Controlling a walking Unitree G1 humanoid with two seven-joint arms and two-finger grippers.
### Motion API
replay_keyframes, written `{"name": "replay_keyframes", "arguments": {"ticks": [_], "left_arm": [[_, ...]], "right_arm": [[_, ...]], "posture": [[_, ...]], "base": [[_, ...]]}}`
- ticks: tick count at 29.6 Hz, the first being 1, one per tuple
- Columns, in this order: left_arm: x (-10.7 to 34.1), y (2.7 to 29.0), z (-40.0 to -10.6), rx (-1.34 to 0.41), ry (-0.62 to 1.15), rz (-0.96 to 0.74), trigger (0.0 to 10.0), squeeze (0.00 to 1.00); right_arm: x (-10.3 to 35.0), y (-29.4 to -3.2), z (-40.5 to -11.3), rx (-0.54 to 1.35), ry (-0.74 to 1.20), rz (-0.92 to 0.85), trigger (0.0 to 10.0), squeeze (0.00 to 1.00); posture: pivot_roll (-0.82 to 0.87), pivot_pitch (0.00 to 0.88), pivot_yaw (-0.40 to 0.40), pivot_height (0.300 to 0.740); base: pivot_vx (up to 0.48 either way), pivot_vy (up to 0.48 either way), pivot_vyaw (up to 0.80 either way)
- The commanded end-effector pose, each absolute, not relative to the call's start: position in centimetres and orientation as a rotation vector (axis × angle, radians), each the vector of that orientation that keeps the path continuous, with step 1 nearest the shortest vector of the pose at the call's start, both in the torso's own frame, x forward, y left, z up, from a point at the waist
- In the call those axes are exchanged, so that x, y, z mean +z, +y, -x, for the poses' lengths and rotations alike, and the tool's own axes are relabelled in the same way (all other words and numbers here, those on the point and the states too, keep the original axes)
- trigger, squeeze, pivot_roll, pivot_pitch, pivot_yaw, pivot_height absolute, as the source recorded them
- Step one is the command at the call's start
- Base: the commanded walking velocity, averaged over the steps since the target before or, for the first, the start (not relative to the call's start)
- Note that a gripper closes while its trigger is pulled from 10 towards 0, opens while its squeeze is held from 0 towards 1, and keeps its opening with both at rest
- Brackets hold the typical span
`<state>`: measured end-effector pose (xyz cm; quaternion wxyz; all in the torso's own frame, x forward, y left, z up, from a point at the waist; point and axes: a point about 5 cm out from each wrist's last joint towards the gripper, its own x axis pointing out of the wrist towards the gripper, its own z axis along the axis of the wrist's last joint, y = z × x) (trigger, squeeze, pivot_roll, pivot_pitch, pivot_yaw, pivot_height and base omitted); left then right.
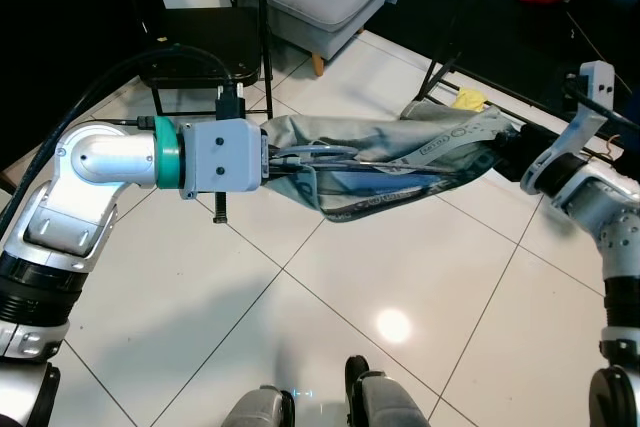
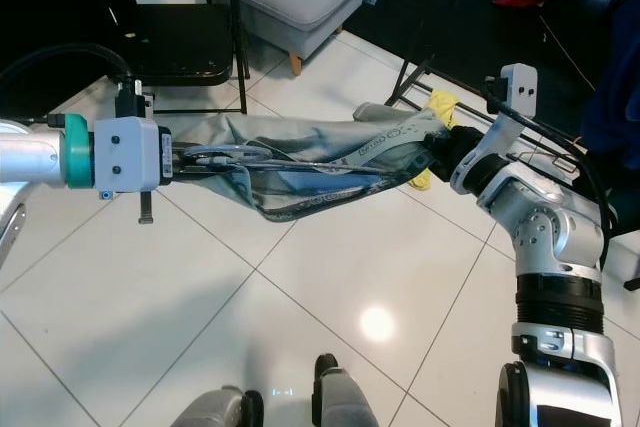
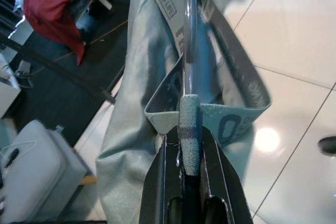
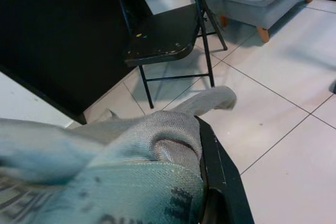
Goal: Hang hanger
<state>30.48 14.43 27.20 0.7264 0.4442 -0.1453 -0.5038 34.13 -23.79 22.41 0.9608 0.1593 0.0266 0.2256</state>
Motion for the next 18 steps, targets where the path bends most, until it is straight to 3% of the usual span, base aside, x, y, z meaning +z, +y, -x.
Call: {"name": "replay_keyframes", "arguments": {"ticks": [1,13,18], "left_arm": [[26.7,14.7,-30.6,-1.106,-0.291,-1.013,10.0,0.0],[27.1,15.2,-32.2,-0.919,-0.276,-0.939,10.0,0.0],[26.5,14.5,-32.9,-0.833,-0.28,-0.928,10.0,0.0]], "right_arm": [[22.4,-23.7,-34.0,0.471,0.056,-0.331,10.0,0.0],[20.8,-23.5,-33.6,0.453,0.143,-0.313,10.0,0.0],[21.1,-20.8,-33.6,0.529,0.126,-0.391,10.0,0.0]], "posture": [[0.0,0.125,0.054,0.74],[0.0,0.125,0.053,0.74],[0.0,0.124,0.057,0.74]], "base": [[0.0,0.0,0.0],[0.0,0.0,0.0],[0.0,0.0,0.0]]}}
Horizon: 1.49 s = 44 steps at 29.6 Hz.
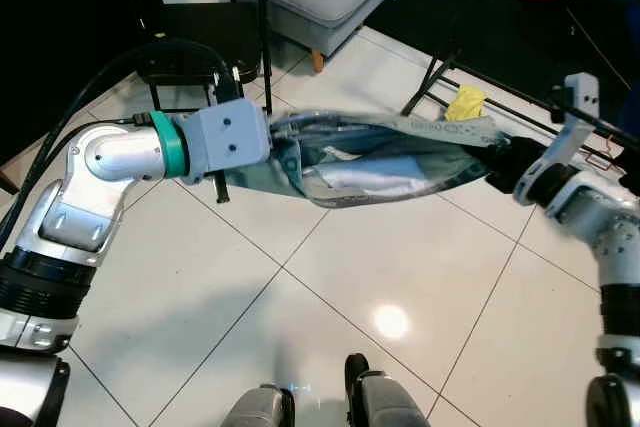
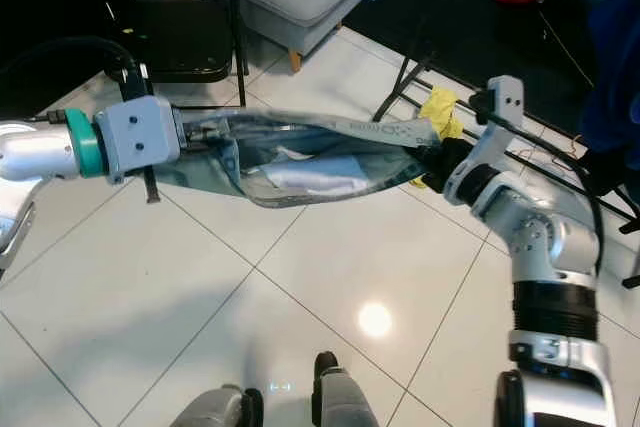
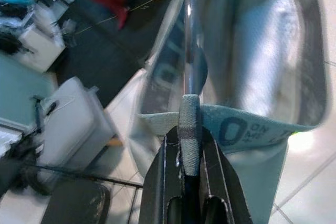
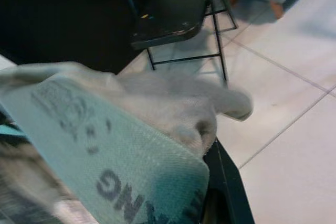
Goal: Hang hanger
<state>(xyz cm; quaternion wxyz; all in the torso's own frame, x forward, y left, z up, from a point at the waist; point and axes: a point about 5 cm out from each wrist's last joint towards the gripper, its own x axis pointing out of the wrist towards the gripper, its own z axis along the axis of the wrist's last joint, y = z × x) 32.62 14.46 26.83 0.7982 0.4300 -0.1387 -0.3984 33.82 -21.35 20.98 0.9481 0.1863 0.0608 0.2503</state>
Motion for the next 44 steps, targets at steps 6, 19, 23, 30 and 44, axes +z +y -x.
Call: {"name": "replay_keyframes", "arguments": {"ticks": [6,19,23,30,44], "left_arm": [[26.3,13.2,-33.1,-0.803,-0.312,-0.874,10.0,0.0],[26.4,11.1,-32.6,-0.789,-0.361,-0.728,10.0,0.0],[27.7,11.4,-33.1,-0.714,-0.39,-0.604,10.0,0.0],[29.5,11.5,-33.2,-0.701,-0.436,-0.413,10.0,0.0],[28.2,10.7,-31.6,-0.829,-0.403,-0.427,10.0,0.0]], "right_arm": [[22.0,-16.8,-34.0,0.644,0.089,-0.451,10.0,0.0],[21.7,-8.1,-34.8,0.834,0.129,-0.442,10.0,0.0],[19.7,-8.3,-34.2,0.814,0.186,-0.378,10.0,0.0],[17.0,-9.1,-33.4,0.763,0.202,-0.133,10.0,0.0],[21.7,-15.0,-34.9,0.392,-0.173,0.122,10.0,1.0]], "posture": [[0.0,0.121,0.061,0.74],[0.01,0.11,0.04,0.74],[0.01,0.109,0.039,0.74],[0.0,0.103,0.039,0.74],[-0.01,0.108,0.043,0.74]], "base": [[0.0,0.0,0.0],[0.0,0.0,0.0],[0.0,0.0,0.0],[0.0,0.0,0.0],[0.0,0.0,0.0]]}}
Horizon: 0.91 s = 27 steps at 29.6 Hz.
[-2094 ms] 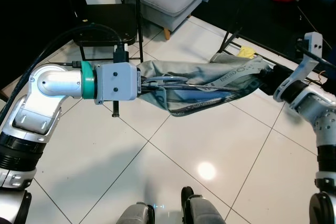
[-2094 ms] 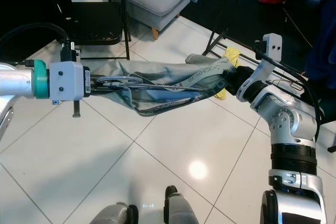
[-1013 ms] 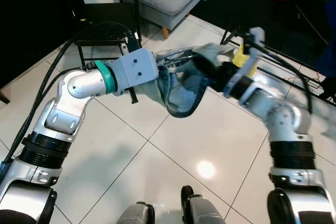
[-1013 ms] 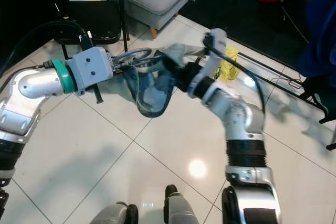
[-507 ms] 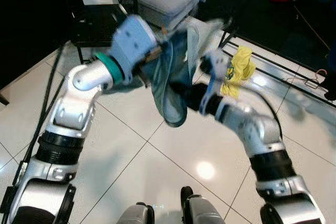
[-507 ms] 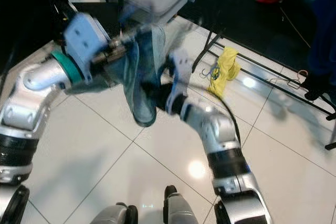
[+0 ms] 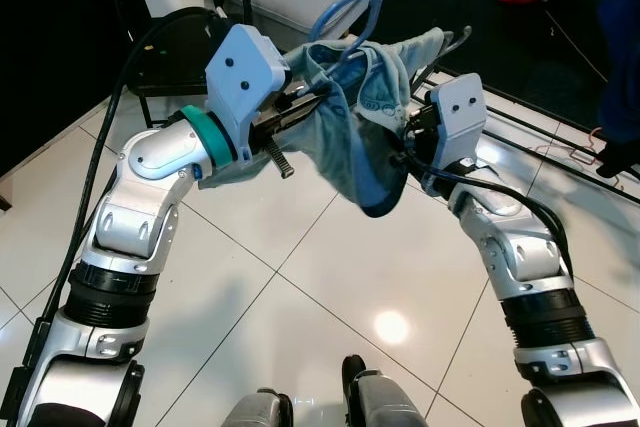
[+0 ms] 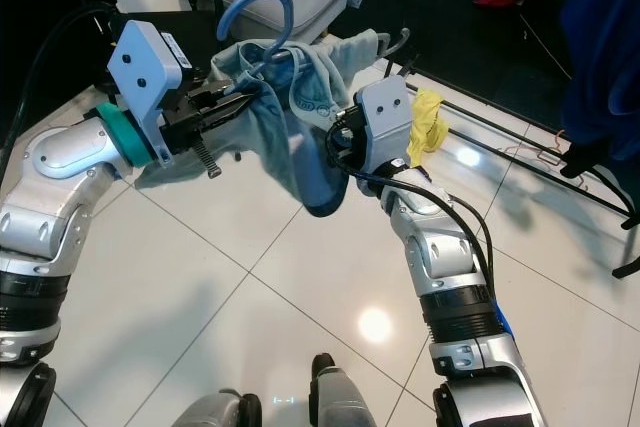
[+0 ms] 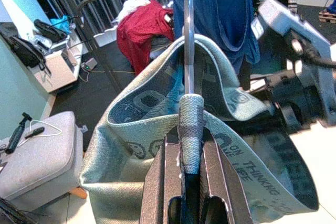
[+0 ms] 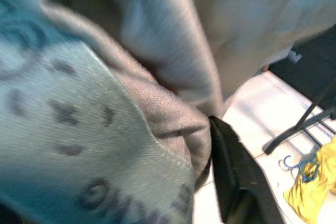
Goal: Hang hanger
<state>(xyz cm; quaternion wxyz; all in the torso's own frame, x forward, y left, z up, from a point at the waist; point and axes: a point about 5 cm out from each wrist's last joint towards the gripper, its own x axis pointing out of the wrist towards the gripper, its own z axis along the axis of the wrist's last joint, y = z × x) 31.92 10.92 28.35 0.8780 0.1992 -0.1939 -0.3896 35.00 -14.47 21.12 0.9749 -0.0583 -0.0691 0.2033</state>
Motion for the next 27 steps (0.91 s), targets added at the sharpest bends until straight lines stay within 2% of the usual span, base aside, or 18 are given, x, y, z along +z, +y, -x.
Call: {"name": "replay_keyframes", "arguments": {"ticks": [1,6,7,8,10,11,12,16,18,25,27], "left_arm": [[28.1,10.6,-31.5,-0.836,-0.396,-0.429,10.0,0.0],[27.9,10.6,-31.6,-0.832,-0.381,-0.442,10.0,0.0],[27.9,10.7,-31.8,-0.821,-0.377,-0.448,10.0,0.0],[27.9,10.7,-31.8,-0.821,-0.377,-0.448,10.0,0.0],[27.7,10.7,-32.1,-0.805,-0.368,-0.455,10.0,0.0],[27.7,10.7,-32.1,-0.805,-0.368,-0.455,10.0,0.0],[27.6,10.7,-32.1,-0.805,-0.364,-0.46,10.0,0.0],[27.5,10.7,-32.1,-0.806,-0.361,-0.463,10.0,0.0],[26.9,11.4,-32.3,-0.841,-0.317,-0.478,10.0,0.0],[26.9,12.1,-32.5,-0.853,-0.294,-0.484,10.0,0.0],[26.7,12.8,-32.4,-0.879,-0.274,-0.51,10.0,0.0]], "right_arm": [[22.8,-15.2,-34.6,0.404,-0.238,0.108,10.0,1.0],[24.5,-14.4,-33.1,0.554,-0.31,0.087,10.0,1.0],[24.7,-13.6,-31.7,0.692,-0.295,0.095,10.0,0.0],[24.7,-13.6,-31.7,0.692,-0.295,0.095,10.0,0.0],[24.5,-12.5,-27.9,1.01,-0.221,0.12,10.0,0.0],[24.5,-12.5,-27.9,1.01,-0.221,0.12,10.0,0.0],[24.4,-12.2,-26.7,1.094,-0.202,0.133,10.0,0.0],[24.4,-12.2,-26.2,1.126,-0.198,0.141,10.0,0.0],[26.2,-14.1,-24.9,1.146,-0.207,0.226,10.0,0.0],[26.8,-15.3,-24.1,1.154,-0.183,0.31,10.0,0.0],[27.2,-17.2,-25.0,1.057,-0.164,0.374,10.0,0.0]], "posture": [[-0.01,0.108,0.043,0.74],[-0.01,0.113,0.044,0.74],[-0.01,0.114,0.044,0.74],[-0.01,0.114,0.044,0.74],[-0.02,0.118,0.042,0.74],[-0.02,0.118,0.042,0.74],[-0.02,0.118,0.042,0.74],[-0.02,0.12,0.043,0.74],[-0.03,0.122,0.058,0.74],[-0.03,0.123,0.057,0.74],[-0.03,0.124,0.057,0.74]], "base": [[0.0,0.0,0.0],[0.0,0.0,0.0],[0.0,0.0,0.0],[0.0,0.0,0.0],[0.0,0.0,0.0],[0.0,0.0,0.0],[0.0,0.0,0.0],[0.0,0.0,0.0],[0.0,0.0,0.0],[0.0,0.0,0.0],[0.0,0.0,0.0]]}}
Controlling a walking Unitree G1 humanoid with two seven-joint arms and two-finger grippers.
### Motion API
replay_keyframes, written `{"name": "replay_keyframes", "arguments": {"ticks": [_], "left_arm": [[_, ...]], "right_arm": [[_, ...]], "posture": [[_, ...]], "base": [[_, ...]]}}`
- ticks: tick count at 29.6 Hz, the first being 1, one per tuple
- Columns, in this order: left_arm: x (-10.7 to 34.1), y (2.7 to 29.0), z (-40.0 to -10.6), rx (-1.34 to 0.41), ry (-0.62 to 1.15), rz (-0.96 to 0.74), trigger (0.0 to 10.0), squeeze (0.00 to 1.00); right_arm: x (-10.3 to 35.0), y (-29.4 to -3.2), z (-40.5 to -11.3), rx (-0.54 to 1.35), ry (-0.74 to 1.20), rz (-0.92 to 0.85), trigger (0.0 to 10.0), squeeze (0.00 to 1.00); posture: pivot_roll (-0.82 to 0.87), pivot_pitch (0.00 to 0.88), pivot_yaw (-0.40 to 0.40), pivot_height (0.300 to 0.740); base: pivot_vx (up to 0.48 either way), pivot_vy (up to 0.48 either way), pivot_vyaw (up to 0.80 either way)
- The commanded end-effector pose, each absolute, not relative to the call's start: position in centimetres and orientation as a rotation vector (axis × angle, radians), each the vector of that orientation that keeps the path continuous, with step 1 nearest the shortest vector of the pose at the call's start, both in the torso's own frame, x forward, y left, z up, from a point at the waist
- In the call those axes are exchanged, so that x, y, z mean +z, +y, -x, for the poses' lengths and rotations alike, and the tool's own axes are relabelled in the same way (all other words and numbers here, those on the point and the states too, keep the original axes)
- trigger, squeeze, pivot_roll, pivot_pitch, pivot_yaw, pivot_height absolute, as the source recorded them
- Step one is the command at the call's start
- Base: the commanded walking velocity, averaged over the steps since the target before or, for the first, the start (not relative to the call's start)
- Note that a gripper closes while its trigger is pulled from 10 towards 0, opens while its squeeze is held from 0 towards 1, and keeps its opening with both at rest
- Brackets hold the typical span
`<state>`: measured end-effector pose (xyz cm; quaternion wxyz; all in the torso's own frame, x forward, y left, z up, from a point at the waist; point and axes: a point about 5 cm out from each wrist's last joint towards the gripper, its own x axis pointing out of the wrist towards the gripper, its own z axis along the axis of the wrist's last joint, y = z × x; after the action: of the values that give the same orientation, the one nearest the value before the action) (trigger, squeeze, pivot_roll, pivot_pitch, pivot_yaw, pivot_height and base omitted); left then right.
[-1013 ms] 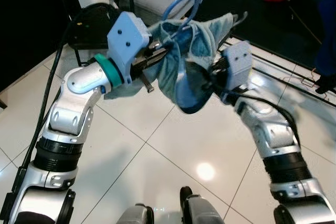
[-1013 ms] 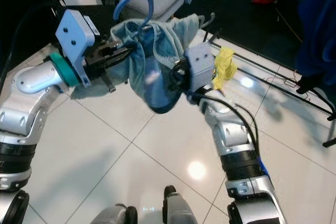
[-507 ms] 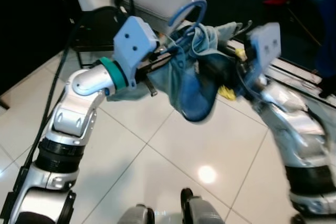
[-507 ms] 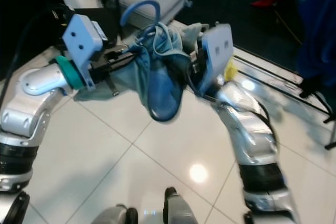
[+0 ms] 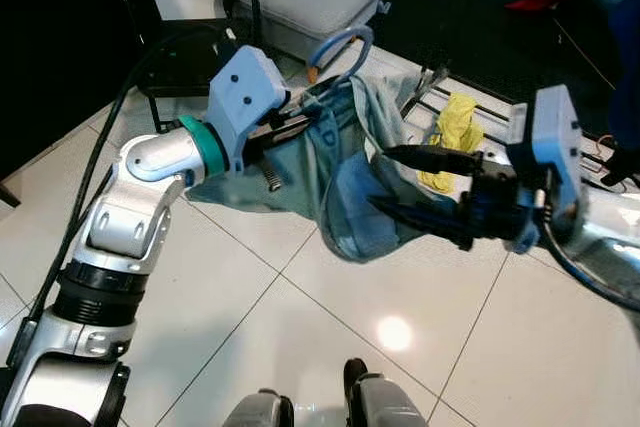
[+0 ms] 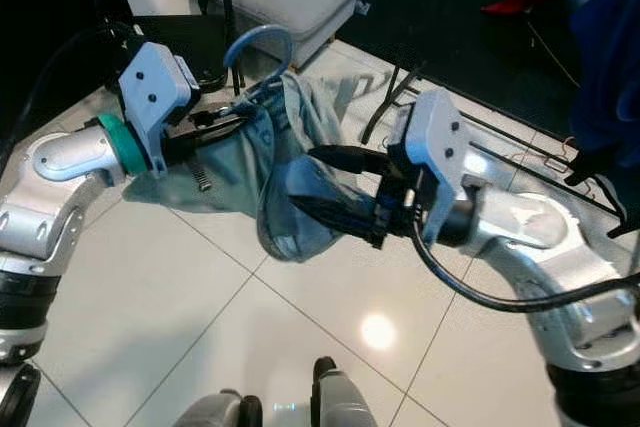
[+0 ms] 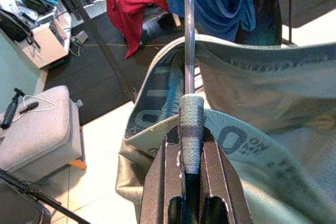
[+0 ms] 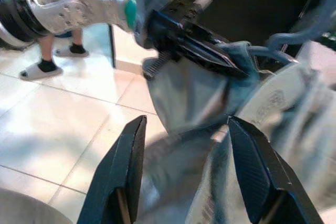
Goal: Hang hanger
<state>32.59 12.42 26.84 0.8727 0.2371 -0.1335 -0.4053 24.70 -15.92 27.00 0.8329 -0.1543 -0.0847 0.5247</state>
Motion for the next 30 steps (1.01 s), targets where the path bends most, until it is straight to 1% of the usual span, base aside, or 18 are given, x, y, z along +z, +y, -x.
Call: {"name": "replay_keyframes", "arguments": {"ticks": [1,2,5,7,9,10,15,16,18,21,22,23,25,26,27,28,29,30], "left_arm": [[26.7,12.8,-32.4,-0.879,-0.274,-0.51,10.0,0.0],[26.5,13.0,-32.2,-0.894,-0.262,-0.524,10.0,0.0],[26.3,13.2,-32.2,-0.899,-0.253,-0.533,10.0,0.0],[26.4,13.0,-32.2,-0.897,-0.264,-0.521,10.0,0.0],[26.5,12.8,-32.2,-0.897,-0.272,-0.514,10.0,0.0],[26.6,12.4,-32.1,-0.9,-0.281,-0.506,10.0,0.0],[26.7,12.0,-31.9,-0.909,-0.295,-0.496,10.0,0.0],[26.8,11.9,-31.9,-0.911,-0.298,-0.494,10.0,0.0],[26.8,11.9,-31.9,-0.909,-0.298,-0.496,10.0,0.0],[26.7,12.2,-32.0,-0.912,-0.293,-0.501,10.0,0.0],[26.5,12.5,-31.9,-0.927,-0.279,-0.511,10.0,0.0],[26.5,12.5,-31.9,-0.927,-0.279,-0.511,10.0,0.0],[26.2,12.7,-31.7,-0.945,-0.262,-0.522,10.0,0.0],[26.2,12.7,-31.7,-0.945,-0.262,-0.522,10.0,0.0],[25.9,13.1,-31.6,-0.969,-0.244,-0.539,10.0,0.0],[25.9,13.1,-31.6,-0.969,-0.244,-0.539,10.0,0.0],[25.4,13.8,-31.3,-1.021,-0.215,-0.579,10.0,0.0],[25.3,14.1,-31.3,-1.034,-0.209,-0.591,10.0,0.0]], "right_arm": [[27.2,-17.2,-25.0,1.057,-0.164,0.374,10.0,0.0],[27.5,-17.8,-25.1,1.032,-0.16,0.396,10.0,0.0],[28.0,-17.9,-24.9,1.052,-0.17,0.372,10.0,0.0],[26.9,-16.8,-25.9,0.992,-0.162,0.389,10.0,0.0],[26.4,-16.3,-26.5,0.957,-0.159,0.39,10.0,0.0],[25.6,-16.0,-27.5,0.883,-0.156,0.357,10.0,1.0],[24.6,-15.8,-28.9,0.789,-0.16,0.26,10.0,1.0],[24.2,-15.6,-29.2,0.773,-0.168,0.191,10.0,1.0],[24.2,-15.5,-29.4,0.773,-0.172,0.169,10.0,1.0],[25.1,-16.1,-29.7,0.745,-0.209,0.232,10.0,1.0],[26.0,-17.1,-29.7,0.719,-0.23,0.358,10.0,0.0],[26.0,-17.1,-29.7,0.719,-0.23,0.358,10.0,0.0],[26.9,-18.1,-29.6,0.692,-0.247,0.498,10.0,0.0],[26.9,-18.1,-29.6,0.692,-0.247,0.498,10.0,0.0],[27.6,-18.9,-29.2,0.704,-0.246,0.597,10.0,0.0],[27.6,-18.9,-29.2,0.704,-0.246,0.597,10.0,0.0],[28.6,-20.0,-28.2,0.751,-0.211,0.786,10.0,0.0],[28.9,-20.4,-28.0,0.766,-0.193,0.844,10.0,0.0]], "posture": [[-0.03,0.124,0.057,0.74],[-0.02,0.124,0.057,0.74],[-0.02,0.125,0.057,0.74],[-0.03,0.127,0.053,0.74],[-0.03,0.127,0.053,0.74],[-0.03,0.127,0.054,0.74],[-0.02,0.126,0.055,0.74],[-0.02,0.126,0.053,0.74],[-0.02,0.125,0.051,0.74],[-0.02,0.126,0.05,0.74],[-0.02,0.126,0.048,0.74],[-0.02,0.126,0.048,0.74],[-0.02,0.126,0.048,0.74],[-0.02,0.126,0.048,0.74],[-0.03,0.128,0.047,0.74],[-0.03,0.128,0.047,0.74],[-0.04,0.125,0.052,0.74],[-0.04,0.125,0.052,0.74]], "base": [[0.0,0.0,0.0],[0.0,0.0,0.0],[0.0,0.0,0.0],[0.0,0.0,0.0],[0.0,0.0,0.0],[0.0,0.0,0.0],[0.0,0.0,0.0],[0.0,0.0,0.0],[0.0,0.0,0.0],[0.0,0.0,0.0],[0.0,0.0,0.0],[0.0,0.0,0.0],[0.0,0.0,0.0],[0.0,0.0,0.0],[0.0,0.0,0.0],[0.0,0.0,0.0],[0.0,0.0,0.0],[0.0,0.0,0.0]]}}
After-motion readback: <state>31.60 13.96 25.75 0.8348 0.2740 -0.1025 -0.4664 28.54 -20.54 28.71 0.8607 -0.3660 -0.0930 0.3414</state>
